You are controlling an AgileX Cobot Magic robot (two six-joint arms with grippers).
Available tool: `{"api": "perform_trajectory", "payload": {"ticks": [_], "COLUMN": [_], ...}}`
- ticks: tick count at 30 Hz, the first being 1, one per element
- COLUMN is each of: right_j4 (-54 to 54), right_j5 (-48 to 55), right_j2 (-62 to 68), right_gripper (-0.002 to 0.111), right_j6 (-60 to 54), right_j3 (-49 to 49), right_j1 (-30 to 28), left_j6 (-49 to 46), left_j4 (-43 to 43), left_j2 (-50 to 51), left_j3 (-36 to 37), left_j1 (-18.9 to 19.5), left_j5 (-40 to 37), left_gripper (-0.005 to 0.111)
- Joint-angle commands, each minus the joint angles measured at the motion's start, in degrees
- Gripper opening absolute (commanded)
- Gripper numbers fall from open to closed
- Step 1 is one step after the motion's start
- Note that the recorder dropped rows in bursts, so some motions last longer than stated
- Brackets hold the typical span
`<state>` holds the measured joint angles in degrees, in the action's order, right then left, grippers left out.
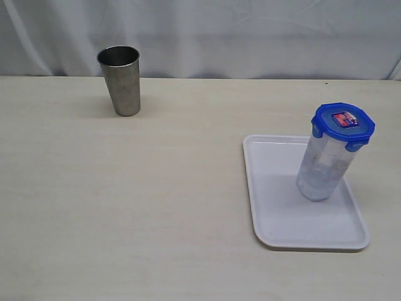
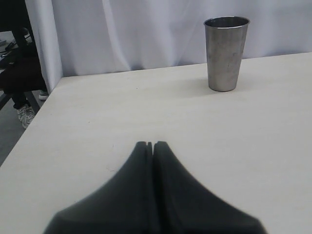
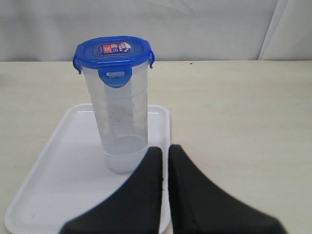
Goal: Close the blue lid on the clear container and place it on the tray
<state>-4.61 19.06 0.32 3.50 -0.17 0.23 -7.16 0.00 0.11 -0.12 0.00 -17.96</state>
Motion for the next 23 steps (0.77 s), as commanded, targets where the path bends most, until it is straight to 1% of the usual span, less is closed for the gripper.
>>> {"api": "perform_trajectory", "payload": {"ticks": [1,23], "right_j4": [-0.09,-0.09], "right_j5": [0.11,0.11], "right_j2": [-0.32,-0.32], "right_gripper": [0.005,0.005], "right_j6": [-0.11,-0.11], "right_j3": [0.17,0.17], "right_j1": [-0.23,-0.23], "left_j6": [-0.09,-0.09], "left_j4": [0.0,0.0], "left_j2": [-0.11,-0.11], "left_j3": [0.12,0.12], "left_j1": [0.0,0.0], "left_j5": [0.6,1.15], "left_gripper": [0.0,0.0]}}
